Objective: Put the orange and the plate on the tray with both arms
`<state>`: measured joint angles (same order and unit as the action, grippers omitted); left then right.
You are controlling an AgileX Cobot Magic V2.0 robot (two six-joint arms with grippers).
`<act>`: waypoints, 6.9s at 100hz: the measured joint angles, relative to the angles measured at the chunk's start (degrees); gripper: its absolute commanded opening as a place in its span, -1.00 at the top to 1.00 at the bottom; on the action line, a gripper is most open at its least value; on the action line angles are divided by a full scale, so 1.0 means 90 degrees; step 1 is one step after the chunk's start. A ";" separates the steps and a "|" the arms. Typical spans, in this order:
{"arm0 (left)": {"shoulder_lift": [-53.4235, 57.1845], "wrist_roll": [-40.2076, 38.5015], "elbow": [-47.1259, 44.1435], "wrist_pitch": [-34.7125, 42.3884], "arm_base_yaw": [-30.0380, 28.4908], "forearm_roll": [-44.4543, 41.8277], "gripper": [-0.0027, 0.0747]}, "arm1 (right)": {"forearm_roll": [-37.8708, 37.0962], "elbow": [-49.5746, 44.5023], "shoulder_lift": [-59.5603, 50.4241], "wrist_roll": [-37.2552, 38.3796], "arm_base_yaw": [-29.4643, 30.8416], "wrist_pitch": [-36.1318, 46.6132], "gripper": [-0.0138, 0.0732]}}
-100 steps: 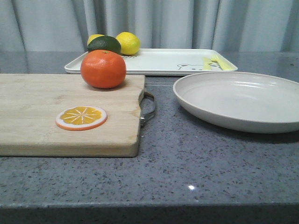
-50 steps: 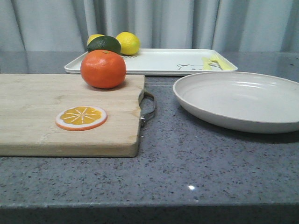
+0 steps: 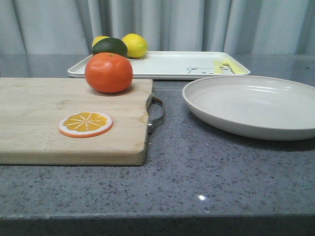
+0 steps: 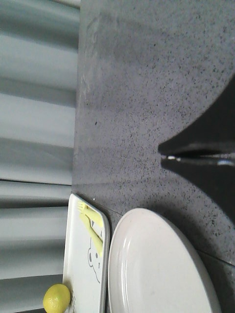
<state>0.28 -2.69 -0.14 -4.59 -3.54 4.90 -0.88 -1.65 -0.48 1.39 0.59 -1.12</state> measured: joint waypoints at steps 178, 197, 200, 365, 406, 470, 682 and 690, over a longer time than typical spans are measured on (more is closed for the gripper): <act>-0.2604 0.0000 0.2150 0.0582 0.0000 -0.0144 0.56 | 0.0000 0.2052 0.1790 0.0000 0.0000 -0.0730 0.81; -0.2728 0.0000 0.2150 0.0582 0.0000 -0.0229 -0.24 | 0.0000 0.2052 0.1790 0.0000 0.0000 -0.0730 0.81; -0.2740 0.0000 0.2150 0.0582 0.0000 -0.0228 -0.32 | 0.0000 0.2052 0.1790 0.0000 0.0000 -0.0730 0.81; -0.9933 0.0000 0.8735 -0.4171 0.3320 0.0761 -0.78 | 0.0000 0.2052 0.1790 0.0000 0.0000 -0.0758 0.81; -1.1095 0.0000 0.9617 -0.5113 0.3320 0.0991 -0.78 | 0.0000 0.2052 0.1790 0.0000 0.0000 -0.0758 0.81; -1.1419 0.0013 0.9699 -0.5432 0.3320 0.0903 -0.08 | 0.0000 0.2052 0.1790 0.0000 0.0000 -0.0785 0.81; -1.3071 0.0617 1.1563 -0.5230 0.5360 0.2063 -0.82 | 0.0000 0.2052 0.1790 0.0000 0.0000 -0.0851 0.81; -1.3082 0.0617 1.1610 -0.5319 0.5360 0.2063 -0.82 | 0.0000 0.2052 0.1790 0.0000 0.0000 -0.0851 0.81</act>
<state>-117.46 2.86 104.34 -52.46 44.70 23.47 -0.88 16.82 15.63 1.39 0.59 -8.78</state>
